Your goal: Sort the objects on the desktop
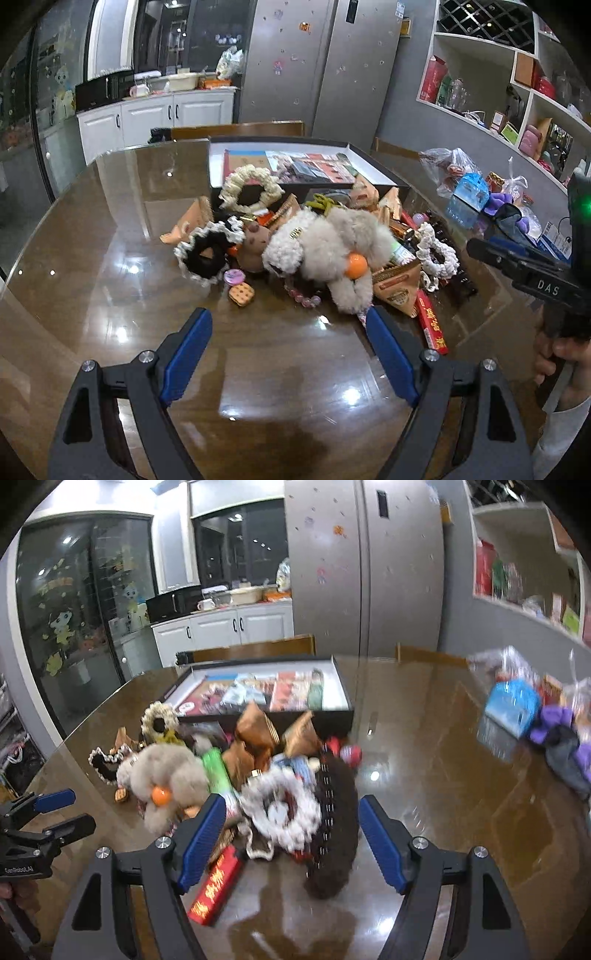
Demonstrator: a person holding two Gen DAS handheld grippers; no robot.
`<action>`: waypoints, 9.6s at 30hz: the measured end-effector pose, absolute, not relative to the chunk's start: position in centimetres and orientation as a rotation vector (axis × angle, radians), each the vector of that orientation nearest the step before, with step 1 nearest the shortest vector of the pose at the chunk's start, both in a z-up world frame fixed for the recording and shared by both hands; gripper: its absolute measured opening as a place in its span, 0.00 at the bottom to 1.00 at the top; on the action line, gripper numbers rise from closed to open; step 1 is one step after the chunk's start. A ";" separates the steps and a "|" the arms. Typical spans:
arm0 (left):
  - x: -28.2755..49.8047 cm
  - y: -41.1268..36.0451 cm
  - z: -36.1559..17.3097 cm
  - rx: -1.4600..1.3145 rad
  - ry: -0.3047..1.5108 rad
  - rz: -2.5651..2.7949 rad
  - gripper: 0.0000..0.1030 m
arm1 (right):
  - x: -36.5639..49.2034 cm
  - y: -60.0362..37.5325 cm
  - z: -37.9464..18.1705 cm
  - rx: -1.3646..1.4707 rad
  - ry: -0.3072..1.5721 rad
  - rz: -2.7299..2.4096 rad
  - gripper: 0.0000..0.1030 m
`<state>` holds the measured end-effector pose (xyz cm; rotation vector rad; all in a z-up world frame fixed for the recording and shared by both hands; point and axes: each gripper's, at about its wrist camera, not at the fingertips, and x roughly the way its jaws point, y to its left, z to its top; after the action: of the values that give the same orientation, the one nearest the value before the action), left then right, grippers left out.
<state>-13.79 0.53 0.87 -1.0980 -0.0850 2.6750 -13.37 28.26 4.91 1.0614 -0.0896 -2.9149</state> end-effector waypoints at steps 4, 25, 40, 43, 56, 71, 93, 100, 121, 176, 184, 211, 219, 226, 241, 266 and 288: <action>-14.1 -1.3 1.2 -1.093 -0.123 2.713 0.84 | -13.7 28.4 4.4 1.060 -0.107 -2.894 0.74; -21.6 -3.3 -2.2 -1.221 -0.101 2.657 0.80 | -16.8 26.0 1.4 1.135 -0.021 -2.822 0.74; -22.4 -2.2 -3.9 -1.261 -0.118 2.561 0.15 | -17.4 26.5 0.2 1.175 -0.063 -2.818 0.73; -22.1 -1.7 -3.8 -1.256 -0.075 2.569 0.10 | -17.4 26.3 0.1 1.188 -0.061 -2.809 0.55; -20.8 -2.5 -2.5 -1.175 -0.115 2.595 0.06 | -16.2 27.3 0.7 1.157 -0.195 -2.760 0.20; -19.4 -2.4 -0.9 -1.104 -0.140 2.609 0.01 | -15.8 27.2 1.8 1.107 -0.211 -2.758 0.12; -16.9 -2.4 3.3 -1.025 -0.133 2.664 0.01 | -15.0 25.7 4.5 1.035 -0.185 -2.733 0.12; -15.9 -1.7 5.2 -0.987 -0.114 2.656 0.01 | -14.8 24.7 6.1 1.005 -0.152 -2.718 0.12; -18.3 1.3 6.8 -0.988 -0.097 2.579 0.01 | -16.6 23.5 8.7 0.974 -0.156 -2.639 0.12; -44.4 6.1 1.6 -1.201 0.041 2.576 0.01 | -40.3 22.8 5.8 1.186 0.108 -2.597 0.12; -44.1 6.0 2.2 -1.212 0.086 2.626 0.15 | -40.2 22.8 5.8 1.179 0.125 -2.592 0.17; -40.0 3.4 6.8 -1.095 0.075 2.716 0.81 | -36.7 23.9 10.5 1.066 0.075 -2.668 0.68; -33.0 0.6 7.7 -1.069 0.052 2.738 0.81 | -31.9 23.1 12.9 0.989 0.078 -2.678 0.71; -27.5 -0.7 5.2 -1.116 -0.040 2.687 0.81 | -27.2 21.0 13.1 0.975 0.119 -2.659 0.72; -22.4 -4.6 0.0 -1.140 -0.060 2.684 0.81 | -18.5 19.9 6.7 1.058 -0.004 -2.657 0.73; -24.6 -4.9 -3.2 -1.241 -0.054 2.610 0.80 | -17.3 20.5 -1.2 1.241 -0.090 -2.615 0.73; -26.9 -4.7 -3.7 -1.289 0.004 2.625 0.17 | -17.4 20.8 -1.4 1.250 -0.097 -2.628 0.41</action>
<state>-26.94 -4.67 -3.72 -1.2889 0.0038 2.6246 -17.41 20.83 -1.44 1.2498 -0.0975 -2.6277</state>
